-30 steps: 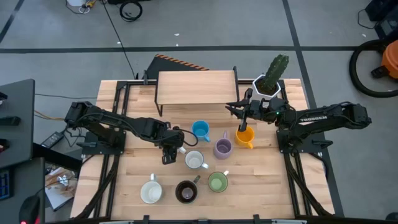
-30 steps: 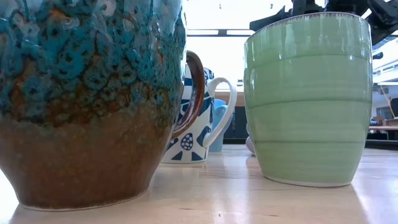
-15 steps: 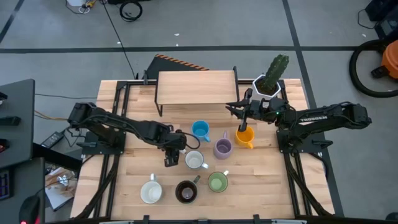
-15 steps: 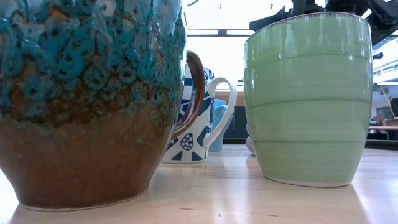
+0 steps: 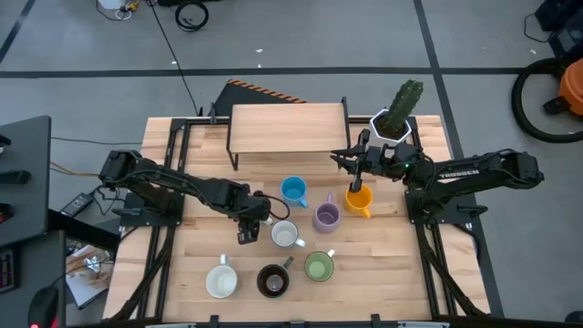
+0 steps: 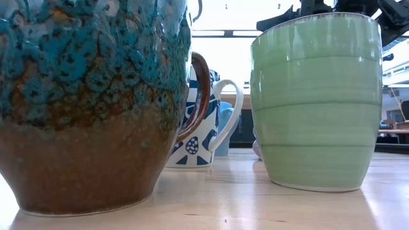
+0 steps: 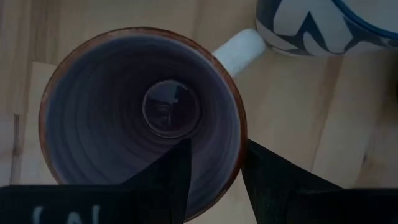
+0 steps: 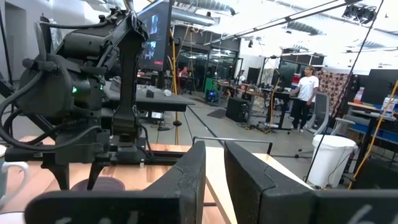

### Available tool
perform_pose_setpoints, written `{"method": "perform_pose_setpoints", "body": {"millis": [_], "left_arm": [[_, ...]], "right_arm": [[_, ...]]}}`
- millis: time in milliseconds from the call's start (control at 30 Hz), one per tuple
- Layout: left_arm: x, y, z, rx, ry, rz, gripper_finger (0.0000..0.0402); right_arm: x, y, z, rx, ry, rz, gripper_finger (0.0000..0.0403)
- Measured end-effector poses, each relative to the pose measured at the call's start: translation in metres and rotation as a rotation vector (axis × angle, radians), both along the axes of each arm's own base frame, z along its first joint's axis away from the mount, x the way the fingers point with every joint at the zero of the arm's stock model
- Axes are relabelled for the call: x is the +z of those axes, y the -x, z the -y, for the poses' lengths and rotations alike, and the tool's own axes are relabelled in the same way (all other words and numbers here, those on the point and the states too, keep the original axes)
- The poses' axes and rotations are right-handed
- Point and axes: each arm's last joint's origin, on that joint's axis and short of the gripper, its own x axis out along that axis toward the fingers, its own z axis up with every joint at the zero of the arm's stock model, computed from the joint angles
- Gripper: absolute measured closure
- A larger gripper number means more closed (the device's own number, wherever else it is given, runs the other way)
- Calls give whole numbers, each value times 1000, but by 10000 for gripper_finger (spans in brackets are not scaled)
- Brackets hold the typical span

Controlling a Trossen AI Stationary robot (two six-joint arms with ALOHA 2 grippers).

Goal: Place coffee mugs
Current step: Put the left purple mug on the shelf

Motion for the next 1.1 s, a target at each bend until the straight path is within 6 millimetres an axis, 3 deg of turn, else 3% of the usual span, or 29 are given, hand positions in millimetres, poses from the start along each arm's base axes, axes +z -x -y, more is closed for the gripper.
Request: {"method": "perform_pose_setpoints", "body": {"millis": [333,667,833,933,1100], "left_arm": [[0,0,0,23,7,-1,269],[0,1,-1,35,4,-14,375],[2,3,-3,72,14,-33,381],[11,3,-9,103,15,-66,381],[45,1,-21,114,-14,-58,381]], "right_arm": [[-1,0,0,0,-1,-7,337],[-1,0,0,0,-1,-7,337],[-1,0,0,0,0,-7,337],[-1,0,0,0,1,-7,337],[-1,0,0,-1,0,-7,337]]}}
